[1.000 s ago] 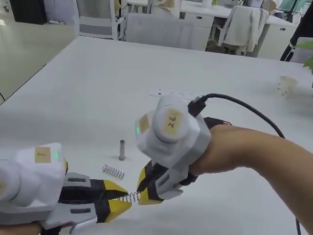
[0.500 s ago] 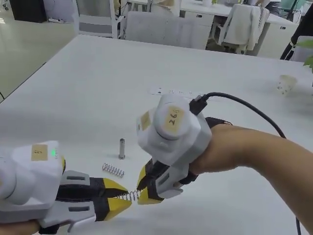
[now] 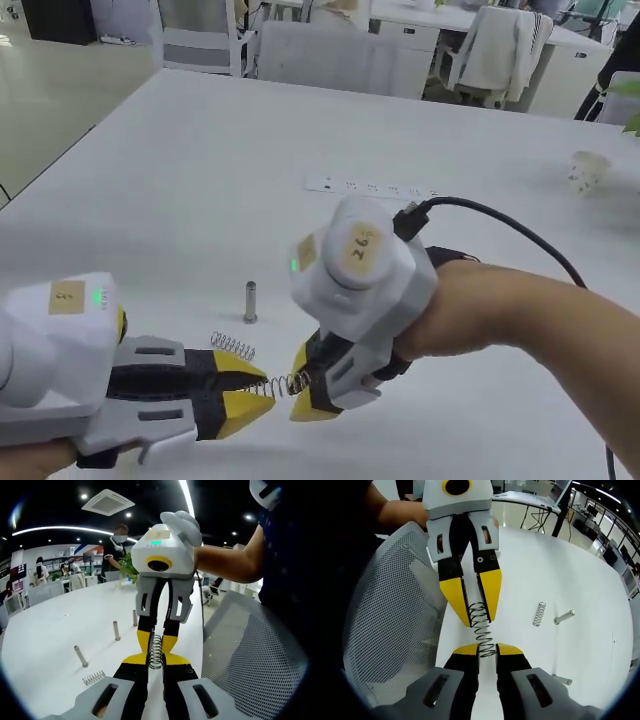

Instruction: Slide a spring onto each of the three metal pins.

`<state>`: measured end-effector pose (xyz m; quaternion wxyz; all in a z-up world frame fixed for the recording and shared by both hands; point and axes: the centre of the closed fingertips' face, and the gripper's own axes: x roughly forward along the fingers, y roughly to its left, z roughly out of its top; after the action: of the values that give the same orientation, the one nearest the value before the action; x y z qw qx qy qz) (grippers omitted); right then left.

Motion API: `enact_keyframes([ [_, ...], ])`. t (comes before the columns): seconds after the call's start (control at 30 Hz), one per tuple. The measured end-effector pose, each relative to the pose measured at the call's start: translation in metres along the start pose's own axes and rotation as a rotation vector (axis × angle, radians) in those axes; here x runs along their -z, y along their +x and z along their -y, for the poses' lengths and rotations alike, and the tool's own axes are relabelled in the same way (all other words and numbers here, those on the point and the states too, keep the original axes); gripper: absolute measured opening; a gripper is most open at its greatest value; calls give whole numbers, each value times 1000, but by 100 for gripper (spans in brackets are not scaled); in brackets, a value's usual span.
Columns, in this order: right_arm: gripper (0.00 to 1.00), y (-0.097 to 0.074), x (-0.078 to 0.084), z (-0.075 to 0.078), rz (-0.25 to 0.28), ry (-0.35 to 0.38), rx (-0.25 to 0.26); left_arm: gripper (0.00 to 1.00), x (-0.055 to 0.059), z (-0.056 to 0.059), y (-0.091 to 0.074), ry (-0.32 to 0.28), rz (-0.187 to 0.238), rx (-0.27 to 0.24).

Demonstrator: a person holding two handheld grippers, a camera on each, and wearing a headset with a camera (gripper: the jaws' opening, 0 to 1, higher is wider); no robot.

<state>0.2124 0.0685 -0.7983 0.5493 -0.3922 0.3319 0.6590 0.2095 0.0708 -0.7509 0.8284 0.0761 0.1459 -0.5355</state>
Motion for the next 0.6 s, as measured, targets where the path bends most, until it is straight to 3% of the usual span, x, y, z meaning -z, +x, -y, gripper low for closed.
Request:
enact_keyframes([
  [0.6, 9, -5, -5, -2, 19, -13, 9, 2, 2, 0, 0, 10, -5, 3],
])
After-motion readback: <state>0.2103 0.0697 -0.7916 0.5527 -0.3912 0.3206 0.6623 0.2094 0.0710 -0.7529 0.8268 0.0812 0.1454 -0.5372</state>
